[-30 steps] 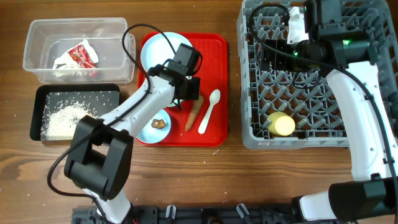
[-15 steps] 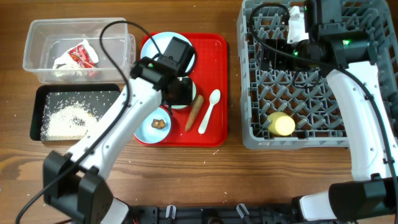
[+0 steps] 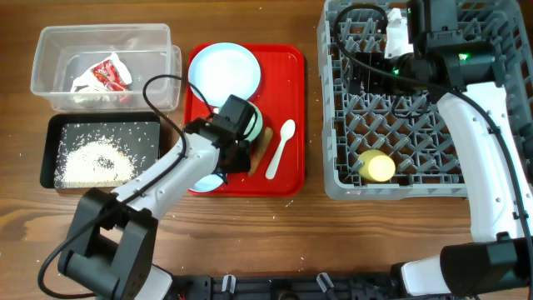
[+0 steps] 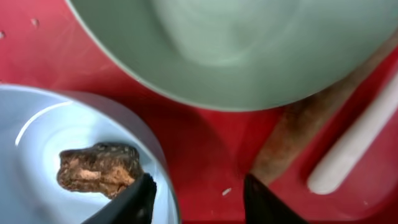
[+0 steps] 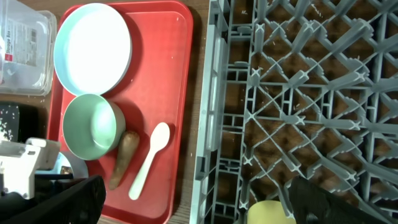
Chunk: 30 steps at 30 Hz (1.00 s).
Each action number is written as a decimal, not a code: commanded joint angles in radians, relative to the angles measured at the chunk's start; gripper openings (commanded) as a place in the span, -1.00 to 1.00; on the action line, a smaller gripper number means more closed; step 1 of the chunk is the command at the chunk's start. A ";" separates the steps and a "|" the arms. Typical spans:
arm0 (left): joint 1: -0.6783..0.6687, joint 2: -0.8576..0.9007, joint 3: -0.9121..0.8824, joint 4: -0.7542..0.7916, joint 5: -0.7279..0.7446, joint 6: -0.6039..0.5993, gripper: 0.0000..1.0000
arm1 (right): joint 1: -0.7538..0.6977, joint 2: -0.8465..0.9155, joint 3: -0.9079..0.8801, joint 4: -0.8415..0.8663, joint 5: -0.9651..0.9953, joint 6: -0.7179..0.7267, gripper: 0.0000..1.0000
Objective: Sort waste into correct bins and load items into the dishwasher rack
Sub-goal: 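Tip the food scrap from the blue bowl onto the black tray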
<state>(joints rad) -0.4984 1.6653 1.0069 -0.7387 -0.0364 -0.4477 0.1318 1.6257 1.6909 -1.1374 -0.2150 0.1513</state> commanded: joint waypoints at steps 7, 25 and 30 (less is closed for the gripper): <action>-0.003 0.003 -0.074 0.072 -0.010 -0.006 -0.92 | -0.002 0.004 0.002 0.001 0.013 -0.021 0.92; 0.705 -0.380 0.074 -0.064 0.626 0.211 -0.92 | -0.002 0.004 0.002 0.019 0.012 -0.021 0.92; 1.075 -0.196 0.074 -0.041 1.061 0.415 -0.92 | -0.002 0.004 0.002 0.016 0.012 -0.021 0.92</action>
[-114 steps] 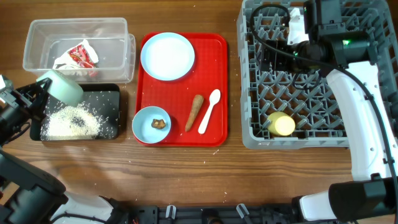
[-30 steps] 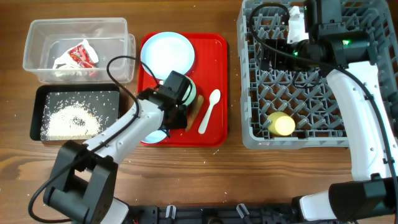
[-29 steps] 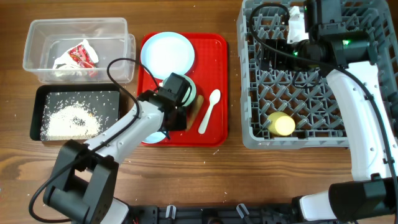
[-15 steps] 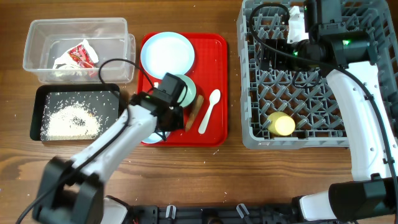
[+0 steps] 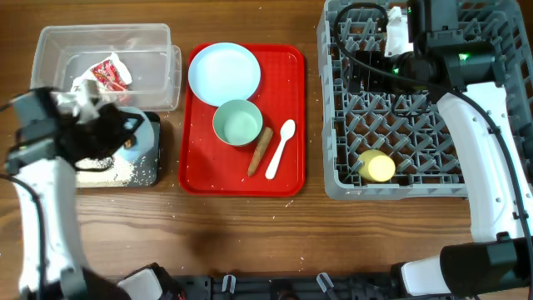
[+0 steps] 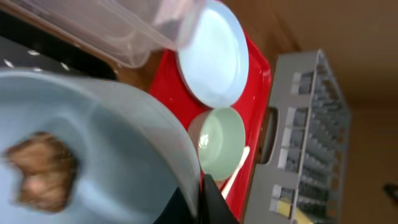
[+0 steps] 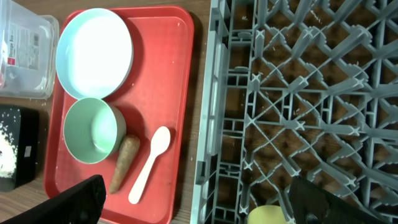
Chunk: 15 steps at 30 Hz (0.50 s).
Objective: Sort waste into correct bins and load items into the dishwasher rack
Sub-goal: 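Tip the food scrap from the blue bowl onto the black tray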
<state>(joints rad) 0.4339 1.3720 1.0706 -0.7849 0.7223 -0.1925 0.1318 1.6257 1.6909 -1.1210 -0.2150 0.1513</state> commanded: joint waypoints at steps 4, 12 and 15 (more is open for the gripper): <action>0.335 0.341 0.010 0.012 0.849 0.274 -0.92 | -0.002 0.004 0.002 0.003 0.013 -0.021 0.92; 0.435 0.494 0.011 -0.080 0.855 0.176 -0.92 | -0.002 0.004 0.002 0.006 0.013 -0.021 0.92; 0.432 0.483 0.014 -0.095 0.855 0.153 -0.92 | -0.002 0.004 0.002 0.006 0.012 -0.021 0.92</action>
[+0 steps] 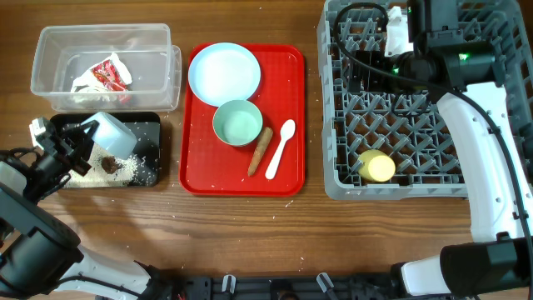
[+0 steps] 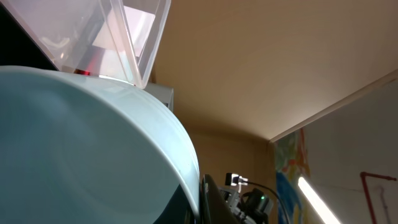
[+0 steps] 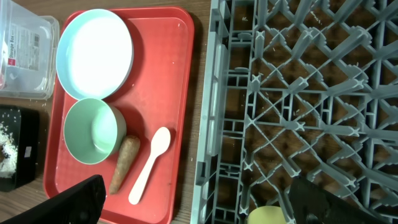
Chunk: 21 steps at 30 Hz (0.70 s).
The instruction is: Sort waste into correct bins and load items into the dishwasher rack
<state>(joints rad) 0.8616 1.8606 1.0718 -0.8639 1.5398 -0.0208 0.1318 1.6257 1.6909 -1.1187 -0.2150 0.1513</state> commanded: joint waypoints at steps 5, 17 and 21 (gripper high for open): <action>-0.099 -0.176 0.015 -0.065 0.035 -0.010 -0.92 | -0.002 0.004 0.002 0.010 0.013 -0.021 0.92; -0.557 -0.479 0.015 -0.015 -0.556 -0.175 -0.92 | -0.002 0.004 0.002 0.021 0.012 -0.021 0.92; -0.770 -0.486 0.015 -0.016 -0.865 -0.220 -0.92 | -0.002 0.004 0.002 0.018 0.012 -0.020 0.93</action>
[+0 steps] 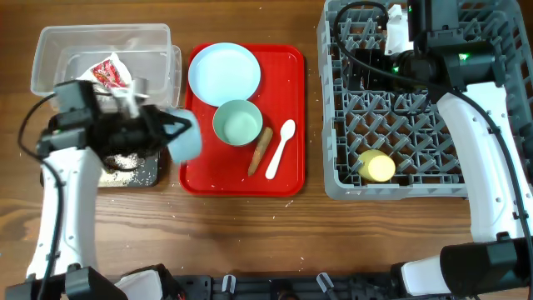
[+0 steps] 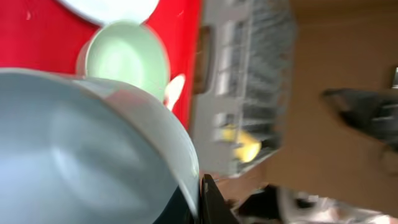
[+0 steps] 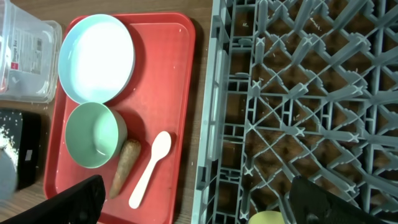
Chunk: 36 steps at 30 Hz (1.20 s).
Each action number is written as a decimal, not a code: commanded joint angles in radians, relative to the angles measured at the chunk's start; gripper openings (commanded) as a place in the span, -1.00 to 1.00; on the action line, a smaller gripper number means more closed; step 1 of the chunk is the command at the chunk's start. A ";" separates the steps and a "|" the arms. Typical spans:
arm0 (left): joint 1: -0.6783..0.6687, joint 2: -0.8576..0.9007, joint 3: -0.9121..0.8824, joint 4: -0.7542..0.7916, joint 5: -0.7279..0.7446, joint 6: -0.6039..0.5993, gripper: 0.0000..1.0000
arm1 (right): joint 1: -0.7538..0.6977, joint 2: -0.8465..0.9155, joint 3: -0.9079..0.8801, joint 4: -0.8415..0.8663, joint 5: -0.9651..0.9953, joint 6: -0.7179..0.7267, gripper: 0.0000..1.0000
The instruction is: Sort waste into correct bins and load items into the dishwasher rack
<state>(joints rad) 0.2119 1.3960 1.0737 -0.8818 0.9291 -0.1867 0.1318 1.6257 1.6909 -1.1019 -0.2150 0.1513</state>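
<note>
A pale blue bowl (image 1: 185,138) hangs over the left edge of the red tray (image 1: 291,67), with my left gripper (image 1: 169,132) shut on its rim. In the left wrist view the bowl (image 2: 81,143) fills the frame and looks empty, pinched at the left gripper (image 2: 200,198). On the tray lie a blue plate (image 1: 223,72), a green bowl (image 1: 237,122), a brown food piece (image 1: 261,150) and a white spoon (image 1: 280,148). My right gripper (image 3: 199,202) stands open and empty above the grey dishwasher rack (image 1: 416,117), which holds a yellow cup (image 1: 376,167).
A black bin (image 1: 137,173) with rice and a dark scrap sits left of the tray, partly under my left arm. Behind it stands a clear bin (image 1: 50,50) holding a red-and-white wrapper (image 1: 107,71). Rice grains are scattered on the wooden table (image 1: 250,242).
The blue bowl was tipped over the left part of the black bin. Now it is right of the bin, at the tray's left edge, still in my left gripper. The right arm has barely moved.
First my left gripper stood open astride the rim of the blue bowl on the tray, a brown scrap inside it. Then it was shut on the bowl over the black bin. Then the bowl was tipped and the scrap lay on the rice. Now the bowl is back by the tray.
</note>
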 commanded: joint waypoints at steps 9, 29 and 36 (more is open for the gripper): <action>-0.465 -0.021 -0.027 -0.033 -0.794 -0.061 -0.92 | -0.002 0.004 0.002 -0.008 0.012 -0.021 0.93; -0.609 0.059 -0.207 0.247 -0.803 -0.111 0.01 | -0.002 0.004 0.002 -0.006 0.011 -0.021 0.98; -0.609 0.057 -0.132 0.262 -0.796 -0.117 0.20 | 0.143 0.005 0.002 0.032 -0.044 0.035 0.93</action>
<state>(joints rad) -0.3920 1.4479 0.8944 -0.6239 0.1310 -0.2935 0.2245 1.6257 1.6905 -1.0744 -0.2394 0.1566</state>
